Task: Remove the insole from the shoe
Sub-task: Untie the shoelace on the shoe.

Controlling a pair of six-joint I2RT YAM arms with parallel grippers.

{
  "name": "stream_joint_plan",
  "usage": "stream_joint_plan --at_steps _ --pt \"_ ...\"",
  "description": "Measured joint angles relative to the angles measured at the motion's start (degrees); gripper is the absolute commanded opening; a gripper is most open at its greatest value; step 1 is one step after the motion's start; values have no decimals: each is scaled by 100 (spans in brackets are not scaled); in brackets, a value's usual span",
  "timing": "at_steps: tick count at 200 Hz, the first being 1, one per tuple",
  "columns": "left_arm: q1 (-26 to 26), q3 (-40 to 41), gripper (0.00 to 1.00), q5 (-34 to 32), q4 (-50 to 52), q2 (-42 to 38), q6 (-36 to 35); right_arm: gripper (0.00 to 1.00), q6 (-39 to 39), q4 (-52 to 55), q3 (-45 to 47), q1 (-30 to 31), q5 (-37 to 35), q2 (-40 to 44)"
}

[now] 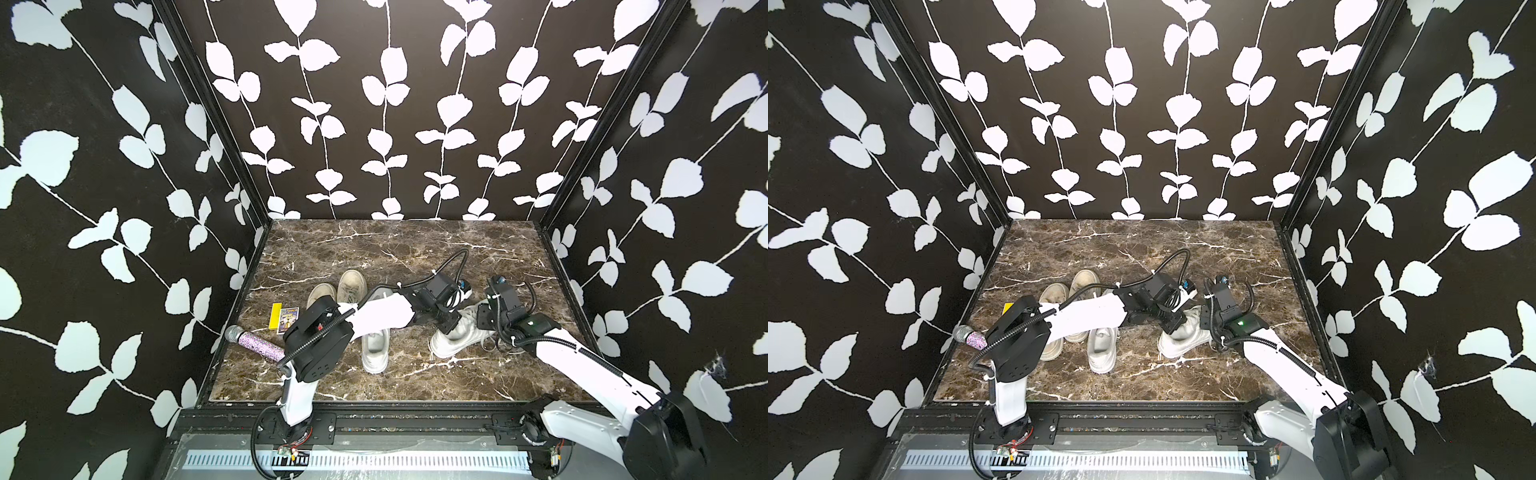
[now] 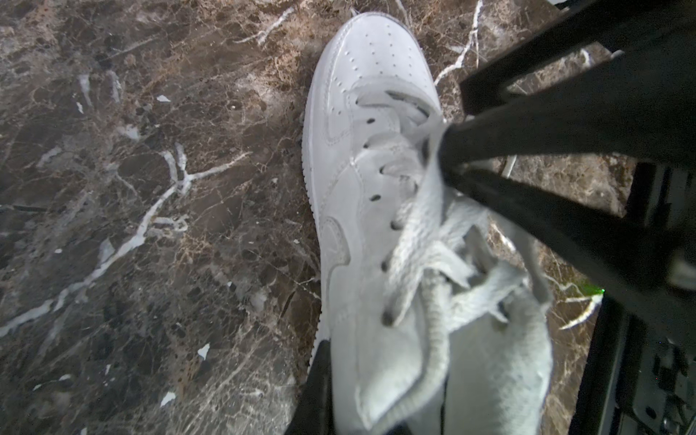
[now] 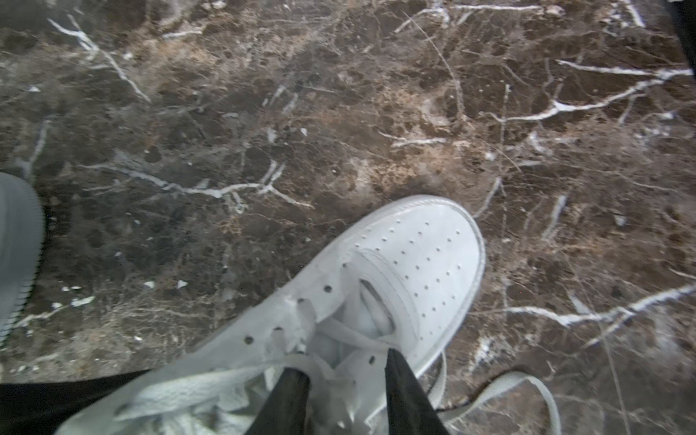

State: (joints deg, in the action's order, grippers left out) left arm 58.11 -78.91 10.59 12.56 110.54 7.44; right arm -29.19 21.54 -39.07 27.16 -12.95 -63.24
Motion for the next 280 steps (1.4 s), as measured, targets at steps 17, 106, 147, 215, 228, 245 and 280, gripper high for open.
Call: stream_joint_plan --at_steps 17,106,147,215,228,245,280 --pt "-2 0 0 -4 39 0 2 34 4 -42 0 0 11 -105" --pt "-2 0 0 61 94 2 2 24 70 -190 -96 2 -321 -393" --pt "0 0 0 166 94 0 2 26 72 -372 -293 2 -424 -588" --pt "-4 0 0 243 92 0 4 42 46 -656 -439 -153 -398 -1060" --pt "-4 0 0 245 90 0 2 45 37 -710 -439 -221 -348 -1099" --pt "-2 0 0 254 90 2 0 48 20 -787 -439 -293 -262 -1147" --pt "-2 0 0 310 90 0 -4 58 -7 -881 -439 -407 -164 -1246"
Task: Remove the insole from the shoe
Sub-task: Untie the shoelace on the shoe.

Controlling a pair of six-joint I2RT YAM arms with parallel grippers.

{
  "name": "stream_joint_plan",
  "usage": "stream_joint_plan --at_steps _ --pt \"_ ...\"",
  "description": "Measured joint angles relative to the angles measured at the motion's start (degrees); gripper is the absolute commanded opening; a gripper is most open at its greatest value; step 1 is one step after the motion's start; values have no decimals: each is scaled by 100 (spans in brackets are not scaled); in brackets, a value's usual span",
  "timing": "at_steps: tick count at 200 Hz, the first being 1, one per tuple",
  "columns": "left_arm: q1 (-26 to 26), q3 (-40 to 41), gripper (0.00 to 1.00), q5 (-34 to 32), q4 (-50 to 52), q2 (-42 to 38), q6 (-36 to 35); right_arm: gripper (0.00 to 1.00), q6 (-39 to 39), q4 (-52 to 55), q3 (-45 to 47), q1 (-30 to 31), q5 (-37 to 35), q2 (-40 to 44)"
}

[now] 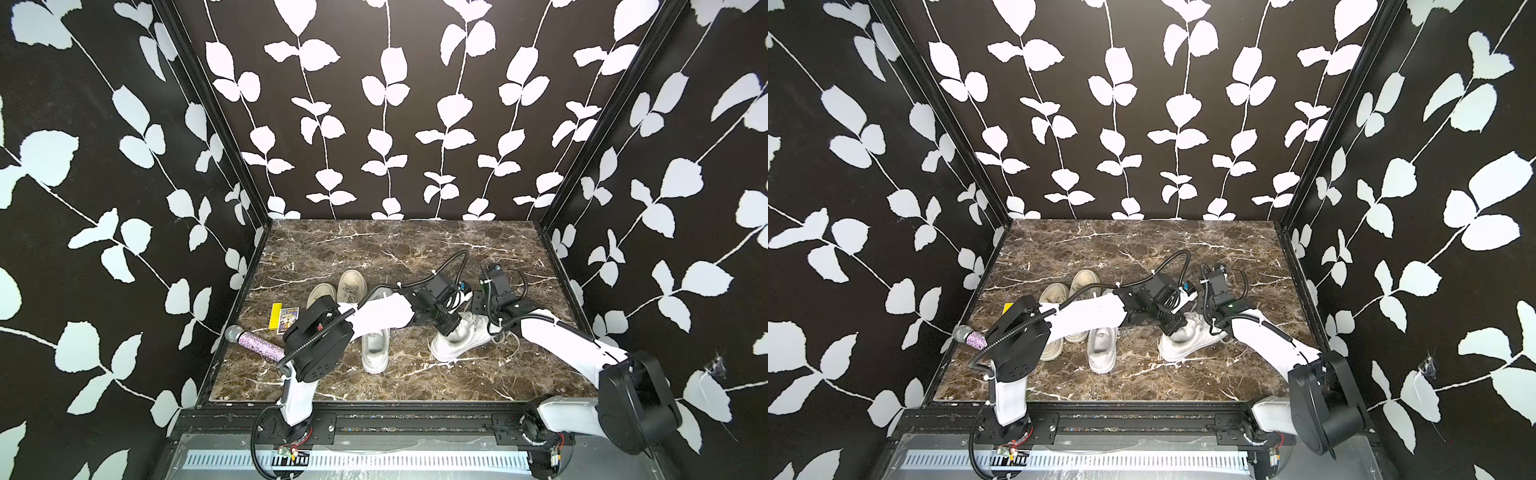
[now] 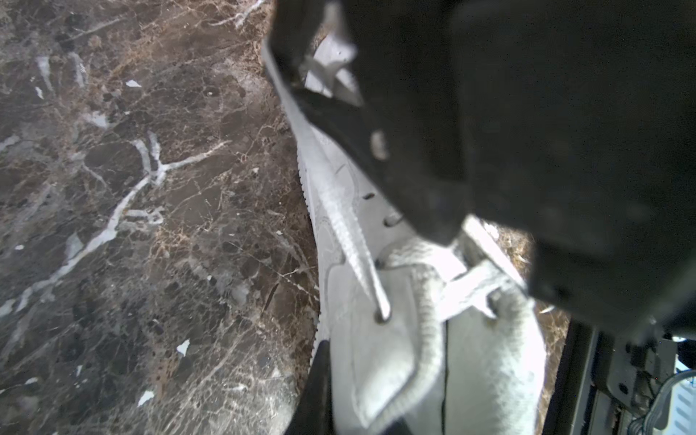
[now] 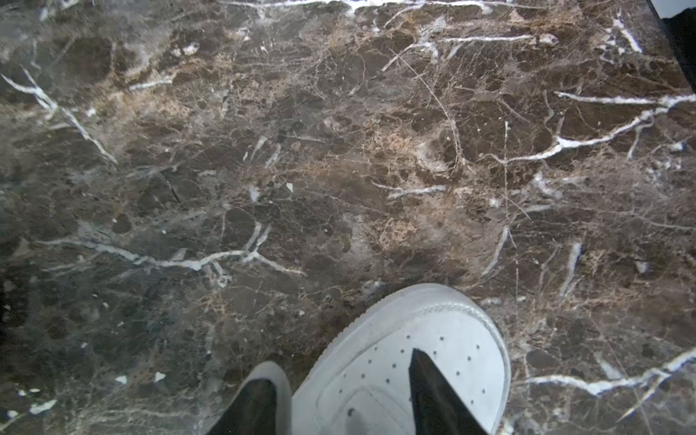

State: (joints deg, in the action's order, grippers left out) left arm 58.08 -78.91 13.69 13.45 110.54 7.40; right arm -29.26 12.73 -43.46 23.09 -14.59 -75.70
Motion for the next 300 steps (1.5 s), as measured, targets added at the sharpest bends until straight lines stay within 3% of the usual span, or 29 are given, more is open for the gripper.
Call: stream_joint_plan --at_steps 96,158,300 --pt "2 0 0 234 -4 0 -85 78 -92 -48 -13 -415 48 -81" --pt "0 87 0 238 -7 -44 -125 85 -107 13 -516 -741 2 -415" --pt "9 627 0 175 -4 -446 -199 88 -160 588 -1274 -1692 -278 -570"
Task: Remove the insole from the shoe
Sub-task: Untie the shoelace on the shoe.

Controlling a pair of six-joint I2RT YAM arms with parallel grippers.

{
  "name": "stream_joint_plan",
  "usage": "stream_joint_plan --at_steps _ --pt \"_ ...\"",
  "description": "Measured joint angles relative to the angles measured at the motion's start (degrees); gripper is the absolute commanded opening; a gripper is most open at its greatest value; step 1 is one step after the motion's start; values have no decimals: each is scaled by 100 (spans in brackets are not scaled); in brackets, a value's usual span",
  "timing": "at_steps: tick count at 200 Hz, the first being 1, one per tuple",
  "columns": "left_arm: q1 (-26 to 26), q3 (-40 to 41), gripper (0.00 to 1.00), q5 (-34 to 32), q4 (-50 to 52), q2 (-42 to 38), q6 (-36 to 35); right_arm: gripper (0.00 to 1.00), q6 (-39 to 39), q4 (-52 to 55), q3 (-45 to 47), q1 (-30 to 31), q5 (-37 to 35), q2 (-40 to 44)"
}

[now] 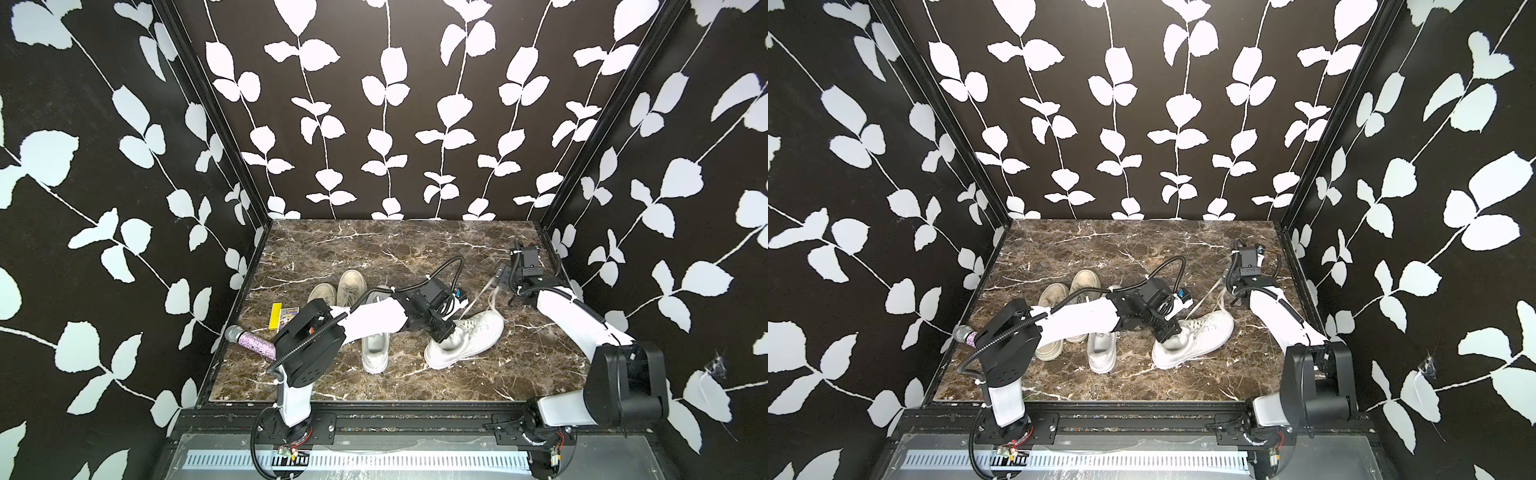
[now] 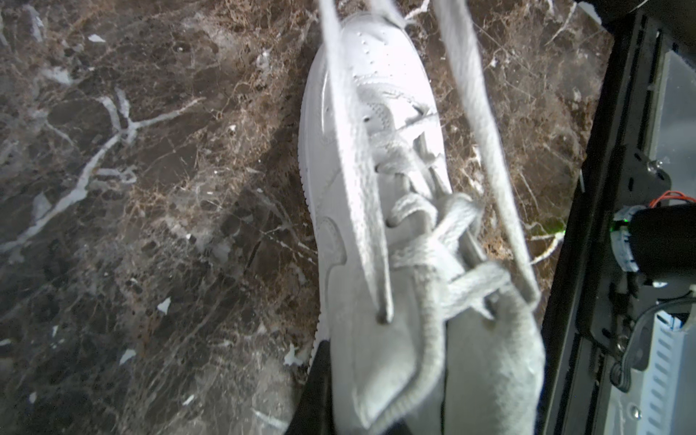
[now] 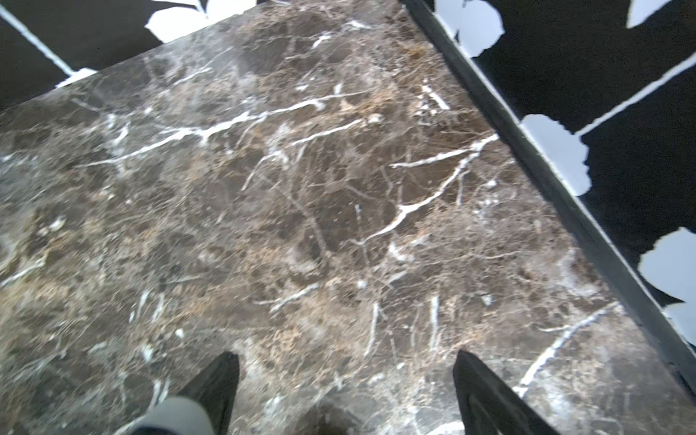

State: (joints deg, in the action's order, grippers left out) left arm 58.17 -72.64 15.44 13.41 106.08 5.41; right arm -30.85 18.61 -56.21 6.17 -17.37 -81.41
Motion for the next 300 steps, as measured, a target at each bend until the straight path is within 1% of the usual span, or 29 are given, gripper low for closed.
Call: stream_joint_plan --at_steps 47,132,151,177,198,231,264,288,300 --pt "13 208 0 -129 -2 -199 -9 89 87 52 -173 -282 28 -61" --pt "-151 415 0 -149 -136 -317 85 89 210 249 -50 -323 216 243" --pt "-240 422 0 -247 -140 -323 201 89 243 321 50 -323 380 376" --pt "-433 422 0 -481 -210 -321 535 89 236 398 348 -275 817 726" --pt "-557 378 0 -763 -262 -299 844 89 177 490 656 33 1104 1084" --pt "-616 -94 0 -1128 -234 9 1325 88 -55 616 1097 675 1467 1609" --pt "-577 -315 0 -1325 -216 192 1858 87 -341 651 1423 1270 1532 2050" --pt "-470 -345 12 -1482 -66 214 2105 85 -553 664 1720 1510 1541 2393" --pt "-365 -398 16 -1550 20 236 2181 85 -632 675 1829 1591 1541 2494"
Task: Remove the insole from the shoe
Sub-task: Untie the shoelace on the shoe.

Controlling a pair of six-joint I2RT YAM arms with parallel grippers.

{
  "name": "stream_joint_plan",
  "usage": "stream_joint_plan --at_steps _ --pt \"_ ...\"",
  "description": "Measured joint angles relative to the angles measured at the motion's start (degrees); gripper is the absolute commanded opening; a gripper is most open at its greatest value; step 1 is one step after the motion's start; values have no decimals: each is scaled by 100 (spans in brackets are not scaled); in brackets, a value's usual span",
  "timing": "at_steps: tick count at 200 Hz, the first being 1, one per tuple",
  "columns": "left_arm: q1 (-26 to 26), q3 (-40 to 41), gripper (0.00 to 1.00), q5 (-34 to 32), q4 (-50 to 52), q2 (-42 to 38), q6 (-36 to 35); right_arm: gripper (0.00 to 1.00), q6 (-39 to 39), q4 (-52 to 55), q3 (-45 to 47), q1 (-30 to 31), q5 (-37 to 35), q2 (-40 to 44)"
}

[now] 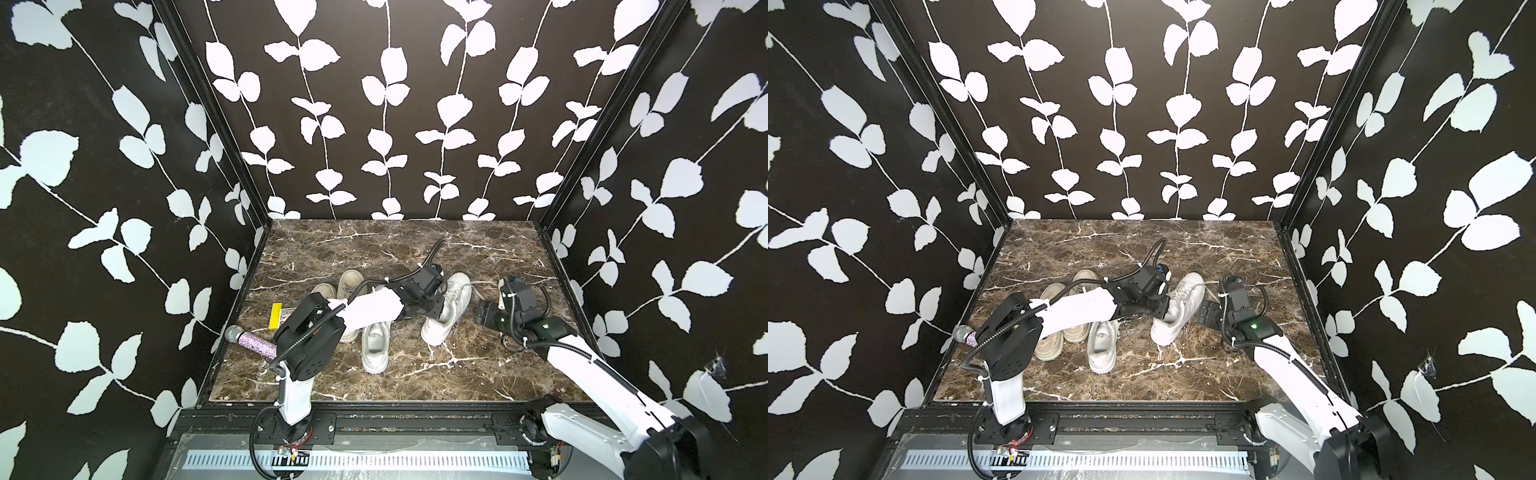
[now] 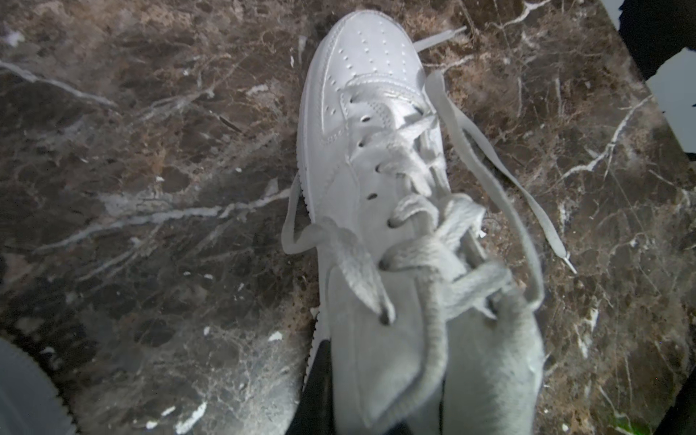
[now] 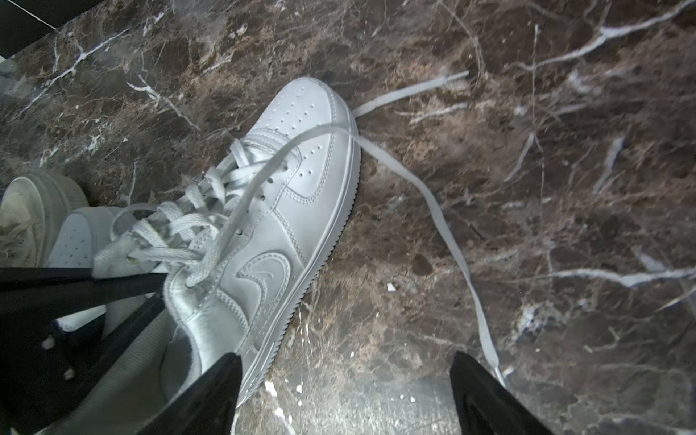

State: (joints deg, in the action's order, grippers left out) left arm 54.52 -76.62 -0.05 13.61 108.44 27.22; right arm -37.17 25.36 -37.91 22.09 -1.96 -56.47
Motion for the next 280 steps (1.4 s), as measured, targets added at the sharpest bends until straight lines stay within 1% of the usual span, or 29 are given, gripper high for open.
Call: stream_joint_plan --at_steps 27,48,66,78,94,129,177,193,206,226,242,280 --pt "214 -26 24 59 -13 9 219 82 -87 -24 52 210 24 9" --pt "310 -26 36 225 -72 9 398 79 -109 -122 35 422 55 -155" --pt "356 -26 45 350 -201 9 527 74 -118 -177 -42 577 52 -391" --pt "365 -9 48 396 -282 4 603 71 -120 -219 -107 656 42 -531" --pt "365 50 49 389 -332 -28 627 67 -107 -240 -203 728 -11 -662" --pt "330 63 49 339 -334 -46 597 57 -81 -249 -332 761 -256 -828" --pt "299 59 50 254 -367 -46 376 46 -33 -396 -463 791 -310 -1246" --pt "280 46 49 203 -361 -46 310 40 -22 -415 -529 793 -319 -1386" --pt "264 9 48 173 -343 -46 267 34 -15 -424 -579 793 -323 -1488" --pt "247 -39 42 144 -343 -46 205 25 4 -433 -599 824 -361 -1526" --pt "247 -48 37 116 -337 -46 170 20 11 -426 -608 844 -417 -1521" --pt "243 -87 20 92 -341 -46 94 10 39 -350 -608 868 -595 -1427"
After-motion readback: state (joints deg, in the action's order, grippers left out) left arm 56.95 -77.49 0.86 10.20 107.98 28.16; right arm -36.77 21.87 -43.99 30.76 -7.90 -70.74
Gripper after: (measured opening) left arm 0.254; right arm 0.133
